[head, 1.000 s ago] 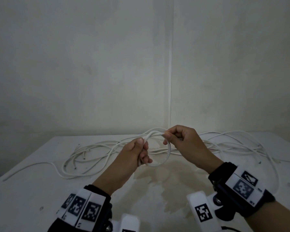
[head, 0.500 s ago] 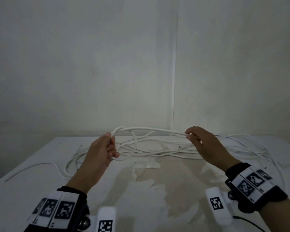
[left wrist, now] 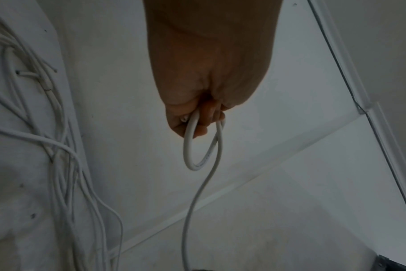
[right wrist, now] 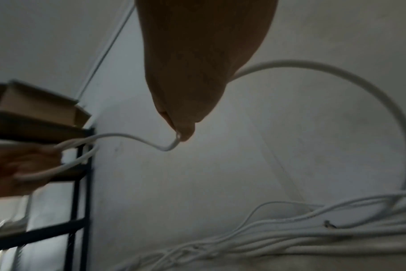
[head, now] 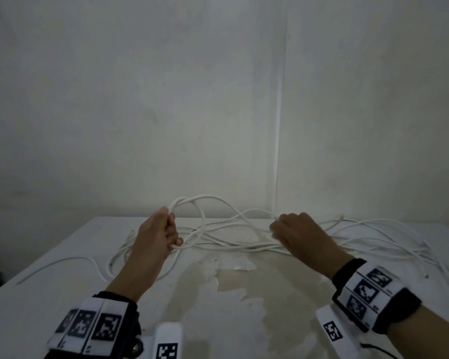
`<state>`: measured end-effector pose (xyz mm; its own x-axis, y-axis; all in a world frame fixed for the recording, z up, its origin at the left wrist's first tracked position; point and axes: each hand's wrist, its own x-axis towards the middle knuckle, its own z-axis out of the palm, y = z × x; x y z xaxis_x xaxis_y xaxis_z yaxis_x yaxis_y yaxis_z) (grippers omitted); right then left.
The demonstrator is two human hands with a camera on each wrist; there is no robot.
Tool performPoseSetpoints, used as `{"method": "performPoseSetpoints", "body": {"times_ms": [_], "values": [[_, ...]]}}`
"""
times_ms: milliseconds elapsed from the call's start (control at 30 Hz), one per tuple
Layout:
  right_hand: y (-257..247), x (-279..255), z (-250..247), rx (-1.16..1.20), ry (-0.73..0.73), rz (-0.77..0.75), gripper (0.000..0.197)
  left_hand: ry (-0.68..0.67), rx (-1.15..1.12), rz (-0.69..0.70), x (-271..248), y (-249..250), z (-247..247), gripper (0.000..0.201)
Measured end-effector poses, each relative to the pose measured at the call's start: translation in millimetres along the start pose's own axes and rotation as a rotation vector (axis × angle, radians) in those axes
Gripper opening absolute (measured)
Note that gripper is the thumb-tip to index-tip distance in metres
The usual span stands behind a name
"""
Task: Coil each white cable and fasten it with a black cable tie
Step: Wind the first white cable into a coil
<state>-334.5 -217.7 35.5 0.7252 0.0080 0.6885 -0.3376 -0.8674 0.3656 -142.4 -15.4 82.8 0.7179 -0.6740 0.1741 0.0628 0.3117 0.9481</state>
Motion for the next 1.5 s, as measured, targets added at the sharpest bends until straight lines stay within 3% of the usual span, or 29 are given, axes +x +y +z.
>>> {"method": "performPoseSetpoints", "body": {"times_ms": [200,500,667,800,933,1067,1200,1300,1500], "values": [[-49,12,4,0.084,0.085,-0.245,0.008,0.017,0.174,0.121,1,-7,13,0.035],[-88,31,-23,0.205,0.14,-0.297,0.016,-0.109,0.446,0.194,-12,-28,31,0.036],[-85,38,-30,0.338,0.182,-0.21,0.014,-0.238,0.556,0.205,-26,-36,38,0.036],[-74,39,-35,0.505,0.193,-0.079,0.034,-0.344,0.488,0.113,-35,-30,45,0.035],[-59,41,-43,0.622,0.158,0.056,0.023,-0.417,0.39,-0.038,-37,-24,45,0.034],[-49,39,-47,0.855,0.047,0.236,0.025,-0.482,0.305,-0.131,-40,-22,45,0.038],[-51,42,-55,1.067,-0.257,0.41,0.016,-0.471,0.248,-0.174,-43,-20,44,0.039],[-51,42,-60,1.221,-0.421,0.451,0.017,-0.463,0.238,-0.187,-46,-21,43,0.04],[-55,44,-64,1.143,-0.323,0.46,0.02,-0.491,0.235,-0.154,-46,-19,41,0.044]]}}
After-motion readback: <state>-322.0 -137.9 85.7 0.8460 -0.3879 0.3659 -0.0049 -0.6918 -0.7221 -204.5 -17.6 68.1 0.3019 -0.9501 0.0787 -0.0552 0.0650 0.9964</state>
